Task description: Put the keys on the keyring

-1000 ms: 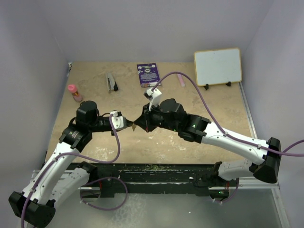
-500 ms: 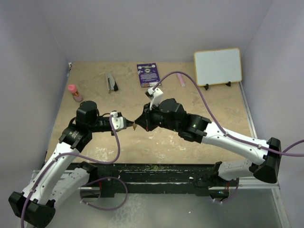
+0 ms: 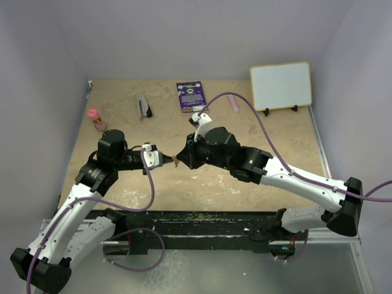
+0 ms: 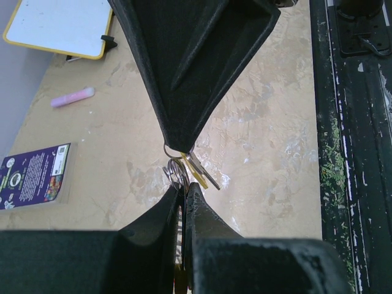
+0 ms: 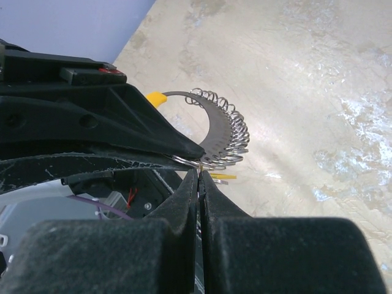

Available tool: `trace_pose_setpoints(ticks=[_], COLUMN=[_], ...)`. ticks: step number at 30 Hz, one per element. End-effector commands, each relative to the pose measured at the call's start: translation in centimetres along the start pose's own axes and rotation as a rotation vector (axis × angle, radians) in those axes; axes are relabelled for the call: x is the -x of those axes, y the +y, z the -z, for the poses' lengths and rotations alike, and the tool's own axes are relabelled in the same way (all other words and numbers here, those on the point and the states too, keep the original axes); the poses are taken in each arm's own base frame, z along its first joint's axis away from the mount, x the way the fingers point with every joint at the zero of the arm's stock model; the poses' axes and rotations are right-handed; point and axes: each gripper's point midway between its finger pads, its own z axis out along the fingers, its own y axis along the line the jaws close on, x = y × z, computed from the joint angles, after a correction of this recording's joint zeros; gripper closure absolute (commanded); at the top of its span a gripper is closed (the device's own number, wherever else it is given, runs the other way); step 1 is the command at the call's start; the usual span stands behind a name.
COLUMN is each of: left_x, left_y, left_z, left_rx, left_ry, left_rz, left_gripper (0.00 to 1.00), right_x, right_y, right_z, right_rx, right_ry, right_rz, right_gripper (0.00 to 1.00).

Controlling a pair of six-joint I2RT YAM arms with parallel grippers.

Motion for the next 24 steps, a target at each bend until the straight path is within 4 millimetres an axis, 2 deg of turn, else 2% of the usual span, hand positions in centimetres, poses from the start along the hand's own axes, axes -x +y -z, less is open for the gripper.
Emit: trace_pose_setpoints(ticks=[1,7,11,24], left_x=[2.5,1.5,1.5,2.0], left_y=[1.0,1.3,1.4,1.3], left_z=[0.4,0.3,0.3,0.2], left_rx=[0.022,0.038,0.038,0.024], left_ry=[-0.045,-0.012,-0.015,-0.026], left_rz=[-0.089,-0.103,-0.1,-0.089], left_gripper=[0.96,0.96,0.96,0.96], right_x=[3.3,3.4,3.1,2.9], right_y=[1.6,2.2,2.5,3.6], right_z=[0.3,0.8,1.1,0.0], right_rx=[0.04,0.065,0.083,0.113], right_ry=[-0.084,-0.088,-0.079,-0.061], right_rz=[0.029,0.038,0.041,0.061], right_gripper=[1.0,1.0,1.0,1.0])
